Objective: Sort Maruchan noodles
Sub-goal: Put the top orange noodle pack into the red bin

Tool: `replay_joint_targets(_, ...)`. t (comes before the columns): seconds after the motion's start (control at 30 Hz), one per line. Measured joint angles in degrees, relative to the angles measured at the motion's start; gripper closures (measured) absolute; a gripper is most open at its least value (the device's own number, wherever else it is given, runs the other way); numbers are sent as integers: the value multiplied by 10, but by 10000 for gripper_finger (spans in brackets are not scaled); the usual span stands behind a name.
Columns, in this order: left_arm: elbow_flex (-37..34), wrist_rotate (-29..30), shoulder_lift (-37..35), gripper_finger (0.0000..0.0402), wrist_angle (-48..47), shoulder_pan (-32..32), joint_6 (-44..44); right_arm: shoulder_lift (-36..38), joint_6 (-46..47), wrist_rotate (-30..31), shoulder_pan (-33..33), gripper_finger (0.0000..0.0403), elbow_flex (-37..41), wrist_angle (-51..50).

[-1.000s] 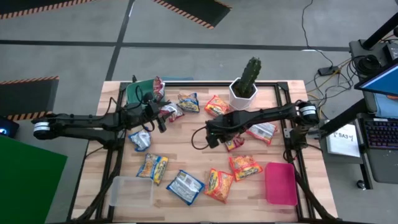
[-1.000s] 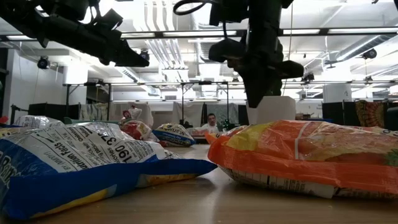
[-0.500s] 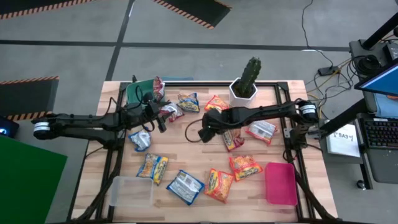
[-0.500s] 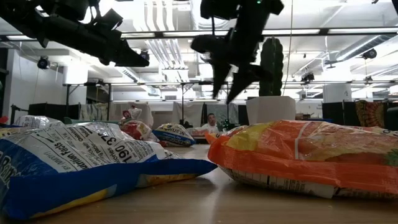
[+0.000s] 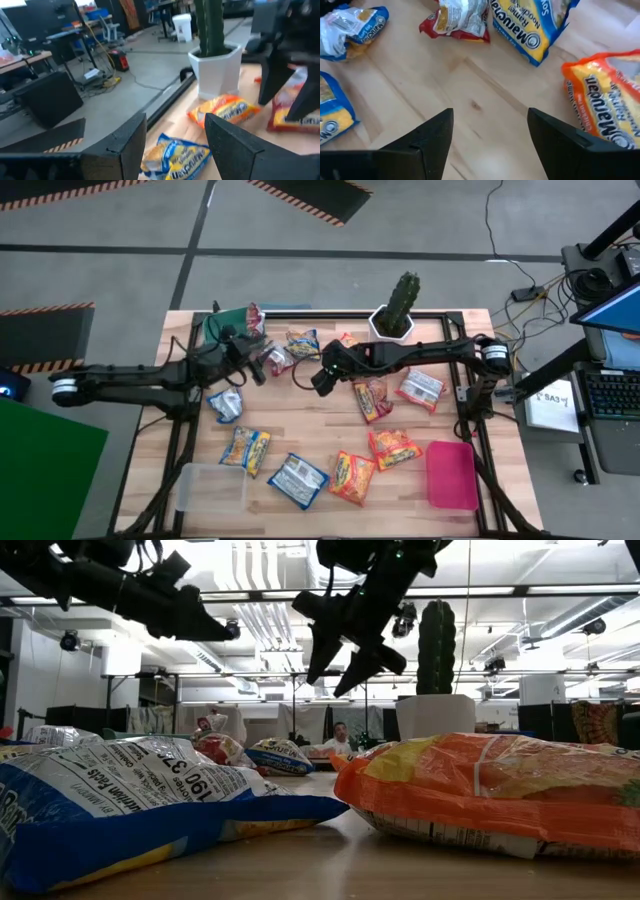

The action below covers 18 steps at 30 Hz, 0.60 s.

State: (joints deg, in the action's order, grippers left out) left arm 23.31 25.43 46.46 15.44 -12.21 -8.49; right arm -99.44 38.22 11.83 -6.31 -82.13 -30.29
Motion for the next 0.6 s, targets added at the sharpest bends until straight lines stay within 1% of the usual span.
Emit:
replay_joint_targets(0.17,-1,-5,-40,216,0,0,0,-2,-3,1,4,172,0,46)
replay_joint_targets(0.3,-3,-5,-57,216,0,0,-2,-9,-27,-1,11,172,0,99)
replay_joint_targets(0.53,-4,-7,-65,216,0,0,-6,-10,-49,-4,10,172,0,92)
replay_joint_targets(0.6,-4,-7,-64,216,0,0,-11,-10,-42,-21,11,172,-3,95)
